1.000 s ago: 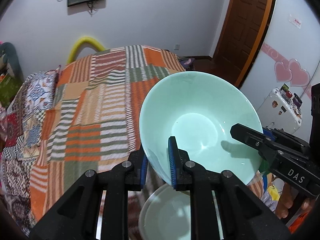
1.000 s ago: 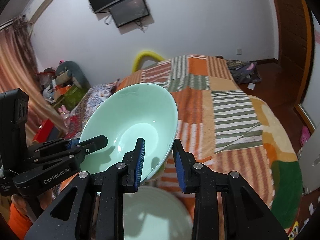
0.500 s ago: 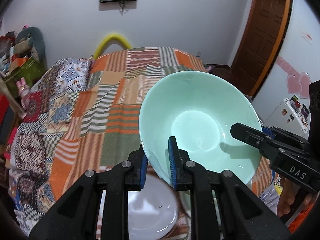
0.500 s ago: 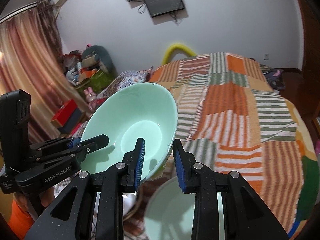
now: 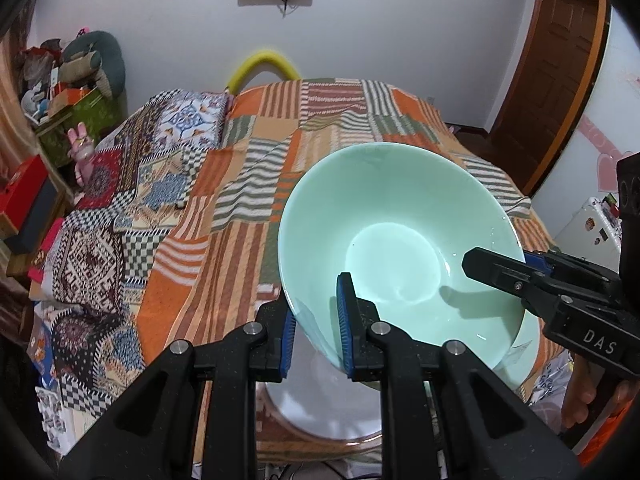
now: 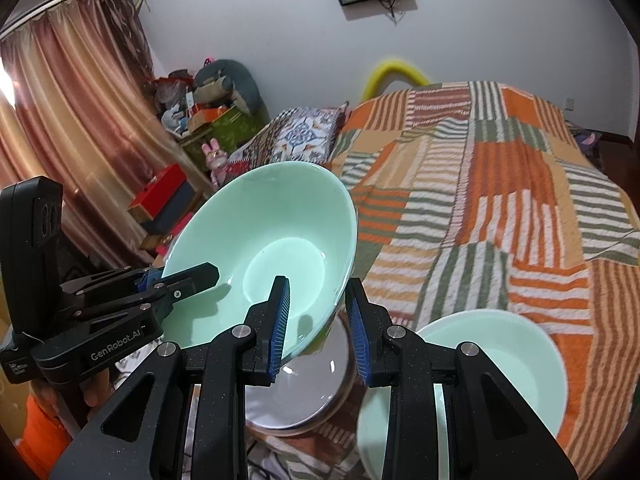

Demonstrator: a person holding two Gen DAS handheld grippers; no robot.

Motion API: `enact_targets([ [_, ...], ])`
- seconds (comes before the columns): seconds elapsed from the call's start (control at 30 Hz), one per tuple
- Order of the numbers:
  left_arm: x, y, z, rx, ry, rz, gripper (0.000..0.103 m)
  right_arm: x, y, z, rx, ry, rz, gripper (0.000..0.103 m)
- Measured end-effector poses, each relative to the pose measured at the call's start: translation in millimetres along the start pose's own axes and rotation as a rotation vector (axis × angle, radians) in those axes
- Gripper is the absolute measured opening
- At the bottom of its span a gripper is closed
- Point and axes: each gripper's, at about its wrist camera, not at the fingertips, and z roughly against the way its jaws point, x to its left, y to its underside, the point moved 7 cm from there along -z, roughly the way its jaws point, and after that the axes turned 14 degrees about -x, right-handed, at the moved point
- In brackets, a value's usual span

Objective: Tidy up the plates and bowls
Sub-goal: 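Lift the mint bowl and carry it over the stacked bowls with both grippers, then lower the mint bowl into the white bowl with both grippers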

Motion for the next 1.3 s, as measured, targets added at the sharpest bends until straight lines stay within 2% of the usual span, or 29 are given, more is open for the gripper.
enact_targets([
  [0.63,28,67,-16,0.112,-0.012,0.096,0.017,17,47,-21,0.118,0.007,0.034,0.028],
  [1.3,31,103,-28,0.174,-0.02,0.114,0.018,12,80,-28,0.207,0.014,0.019,0.028],
])
